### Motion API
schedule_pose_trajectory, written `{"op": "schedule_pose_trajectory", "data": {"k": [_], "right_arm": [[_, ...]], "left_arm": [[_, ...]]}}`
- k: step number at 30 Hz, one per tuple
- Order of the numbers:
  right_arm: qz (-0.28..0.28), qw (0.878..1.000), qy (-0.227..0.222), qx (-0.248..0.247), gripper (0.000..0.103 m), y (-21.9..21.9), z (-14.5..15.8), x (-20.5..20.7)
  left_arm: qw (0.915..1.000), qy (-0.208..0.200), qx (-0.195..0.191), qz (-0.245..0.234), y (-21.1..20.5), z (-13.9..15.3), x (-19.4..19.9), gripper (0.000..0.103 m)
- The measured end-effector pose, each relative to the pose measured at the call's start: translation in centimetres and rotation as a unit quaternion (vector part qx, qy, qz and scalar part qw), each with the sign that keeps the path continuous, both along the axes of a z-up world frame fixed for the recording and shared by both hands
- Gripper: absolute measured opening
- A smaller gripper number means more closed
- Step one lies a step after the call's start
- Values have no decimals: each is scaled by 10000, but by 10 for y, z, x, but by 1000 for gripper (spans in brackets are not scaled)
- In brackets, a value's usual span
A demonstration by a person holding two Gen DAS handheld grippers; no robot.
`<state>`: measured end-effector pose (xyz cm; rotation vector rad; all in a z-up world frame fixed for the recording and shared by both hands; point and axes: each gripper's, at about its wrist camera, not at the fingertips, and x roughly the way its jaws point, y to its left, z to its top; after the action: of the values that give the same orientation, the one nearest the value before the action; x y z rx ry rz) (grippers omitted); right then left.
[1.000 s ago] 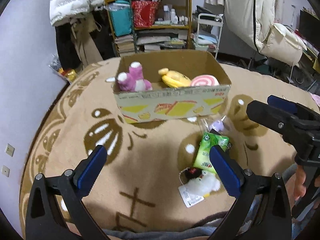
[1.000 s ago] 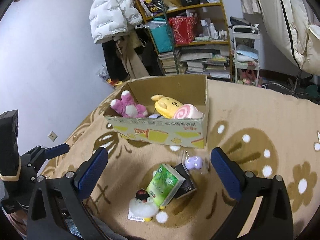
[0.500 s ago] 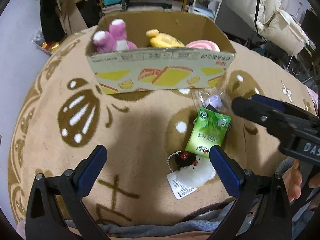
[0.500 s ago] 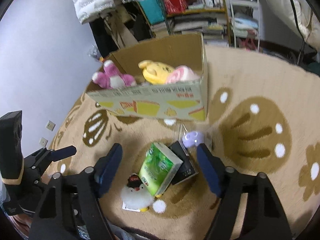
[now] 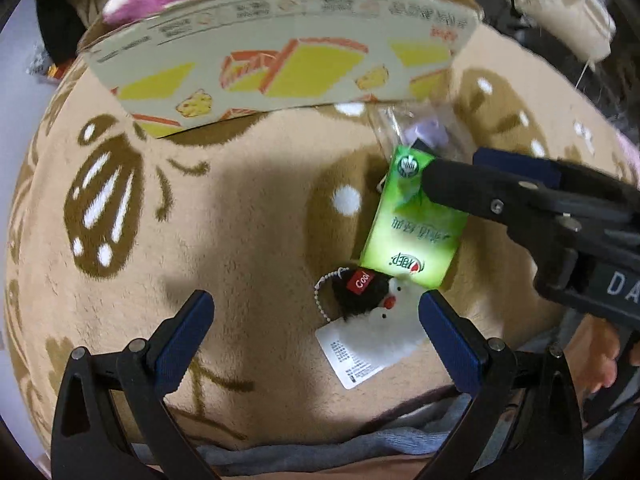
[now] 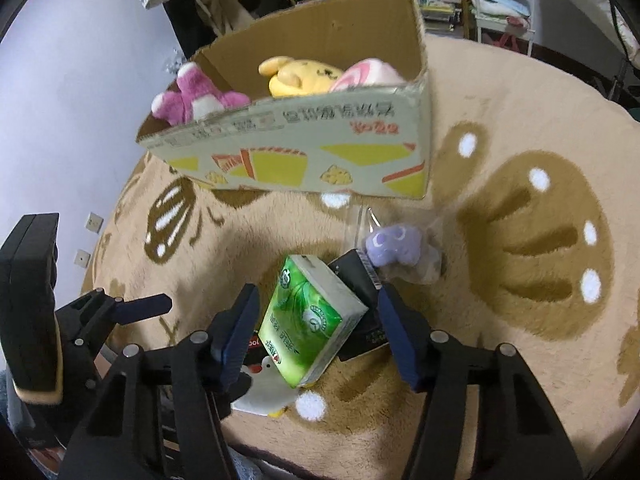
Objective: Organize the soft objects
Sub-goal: 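Grasp the penguin plush with the left tool while the right tool grasps the green tissue pack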
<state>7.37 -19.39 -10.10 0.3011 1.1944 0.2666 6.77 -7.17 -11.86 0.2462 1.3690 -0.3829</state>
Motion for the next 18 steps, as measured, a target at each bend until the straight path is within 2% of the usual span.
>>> {"op": "schedule_pose_trajectory", "data": {"k": [2, 6, 12, 18], "right_arm": [[33, 10000, 52, 27, 63, 1, -4, 1], [54, 9997, 207, 69, 50, 3, -13, 4], [77, 9995, 270, 155, 50, 5, -21, 9], [65, 9994, 282, 210, 50, 7, -26, 11]], "left_arm": [[10000, 54, 58, -59, -5, -3, 1, 101], [9996, 260, 118, -68, -11, -15, 3, 101], [9979, 425, 448, -206, -22, -34, 2, 101], [9964, 724, 403, -163, -20, -45, 6, 96]]}}
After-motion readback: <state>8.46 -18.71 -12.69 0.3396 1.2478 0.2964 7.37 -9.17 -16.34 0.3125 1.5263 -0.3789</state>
